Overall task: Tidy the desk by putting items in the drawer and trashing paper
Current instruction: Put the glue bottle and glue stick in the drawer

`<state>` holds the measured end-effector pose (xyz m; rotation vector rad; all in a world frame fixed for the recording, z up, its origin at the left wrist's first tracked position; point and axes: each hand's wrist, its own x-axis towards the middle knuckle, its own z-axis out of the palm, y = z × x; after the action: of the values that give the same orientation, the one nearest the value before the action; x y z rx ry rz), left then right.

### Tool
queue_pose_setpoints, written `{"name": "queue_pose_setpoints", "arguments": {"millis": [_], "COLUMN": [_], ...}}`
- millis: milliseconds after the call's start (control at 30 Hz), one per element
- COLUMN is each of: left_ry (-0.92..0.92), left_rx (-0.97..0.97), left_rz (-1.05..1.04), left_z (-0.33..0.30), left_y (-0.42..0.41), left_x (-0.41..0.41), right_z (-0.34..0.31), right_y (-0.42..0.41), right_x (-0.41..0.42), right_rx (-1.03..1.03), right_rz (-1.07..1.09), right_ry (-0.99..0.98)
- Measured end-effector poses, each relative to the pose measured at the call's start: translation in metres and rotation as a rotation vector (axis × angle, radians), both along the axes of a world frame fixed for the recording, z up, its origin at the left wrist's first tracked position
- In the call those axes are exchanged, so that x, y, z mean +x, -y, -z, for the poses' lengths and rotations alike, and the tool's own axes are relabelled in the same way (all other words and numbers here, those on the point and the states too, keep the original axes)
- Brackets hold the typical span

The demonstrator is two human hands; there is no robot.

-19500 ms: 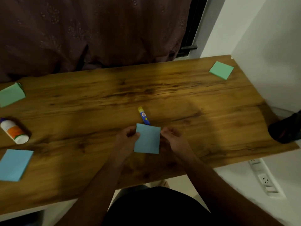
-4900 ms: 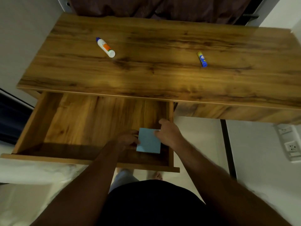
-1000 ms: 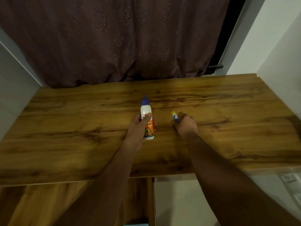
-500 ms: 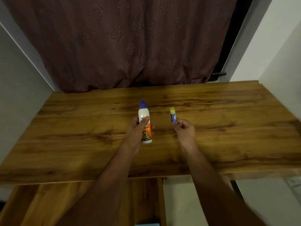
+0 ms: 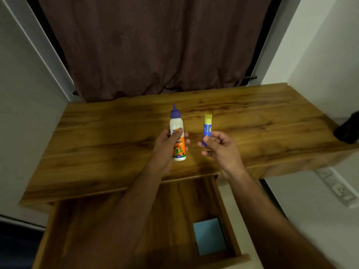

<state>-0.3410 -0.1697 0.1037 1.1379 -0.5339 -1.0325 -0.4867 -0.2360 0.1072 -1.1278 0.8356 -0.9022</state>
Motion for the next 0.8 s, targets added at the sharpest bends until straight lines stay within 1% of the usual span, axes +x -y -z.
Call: {"name": "queue_pose_setpoints", "arguments": {"millis": [167,367,567,633,733,800], "left_ry": [-0.014,-0.061,0.039,0.092,0.203,0.198], "left_rx": [0.06,0.16,0.333,0.389,0.5,0.589], "left_rz": [0.064,0.09,0.1,0.122,0.147,0.131], "left_z": [0.035,0.085,0.142,0.156,0.175,0.189], "left_y": [-0.041,-0.074,-0.101,-0.107,-0.11,-0.108], "left_x": [-0.004,-0.023,-0.032,-0.034,-0.037,-0.041], "right_z": [0.027,0.061,0.093,0.107,0.124,0.129], "right_y": [-0.045,-0.081,-0.096,-0.099,-0.102,-0.103], "right_x": [-0.01,-0.029,-0.046,-0.054,-0.064,-0.069], "right_rx": [0.067,0.123,0.173,0.138,0.012,-0.041], "right_rz": [0.03,0.019,0.04,0.059,0.024,0.011], "right_ry": [-0.1,-0.276,-0.494,-0.62,-0.964,-1.109]}}
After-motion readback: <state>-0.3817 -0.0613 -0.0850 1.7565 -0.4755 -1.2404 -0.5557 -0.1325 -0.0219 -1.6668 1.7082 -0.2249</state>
